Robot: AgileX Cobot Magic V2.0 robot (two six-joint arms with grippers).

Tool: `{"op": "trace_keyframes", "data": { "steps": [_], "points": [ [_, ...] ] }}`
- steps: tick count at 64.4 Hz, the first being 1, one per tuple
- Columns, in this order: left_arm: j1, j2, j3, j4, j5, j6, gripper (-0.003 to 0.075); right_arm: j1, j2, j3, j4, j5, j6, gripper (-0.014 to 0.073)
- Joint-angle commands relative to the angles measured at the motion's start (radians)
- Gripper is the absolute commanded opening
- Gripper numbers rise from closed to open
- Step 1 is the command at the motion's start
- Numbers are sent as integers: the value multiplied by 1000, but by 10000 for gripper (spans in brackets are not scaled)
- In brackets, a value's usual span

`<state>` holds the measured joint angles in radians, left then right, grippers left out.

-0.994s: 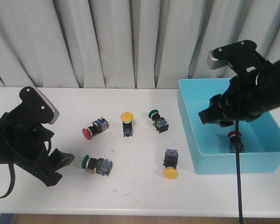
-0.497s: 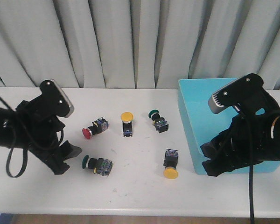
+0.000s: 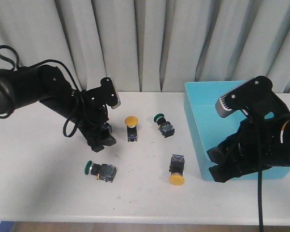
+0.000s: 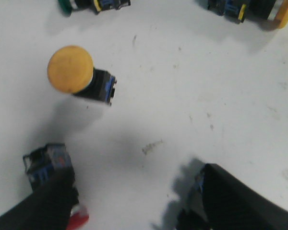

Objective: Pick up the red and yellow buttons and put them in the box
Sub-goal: 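Reach the left gripper to the yellow-capped button and grasp it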

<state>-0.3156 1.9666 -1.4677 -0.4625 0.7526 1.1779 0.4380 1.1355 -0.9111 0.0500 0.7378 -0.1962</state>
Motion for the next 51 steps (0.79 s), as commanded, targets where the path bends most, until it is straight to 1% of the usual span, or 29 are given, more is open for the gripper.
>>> {"op": "trace_keyframes", "data": {
  "steps": [1,6,20,32,45,51],
  "points": [
    [-4,24,-121,-98,19,81,533,-1,-21,-25,5,-55,-14,366],
    [-4,92,-199,-119,39,100,533,-1,-21,-25,5,-55,-14,366],
    [-4,252,-415,-121,92,105,533,-1,-21,-25,5,-55,-14,366],
    [-4,351,-541,-132,106,105,533,-1,-21,-25,5,-56,-13,366],
    [-4,400,-588,-171,110,105,528,-1,-21,-25,5,-59,-13,365],
    [-4,406,-588,-171,111,105,488,-1,-21,-25,5,-59,-13,365]
  ]
}}
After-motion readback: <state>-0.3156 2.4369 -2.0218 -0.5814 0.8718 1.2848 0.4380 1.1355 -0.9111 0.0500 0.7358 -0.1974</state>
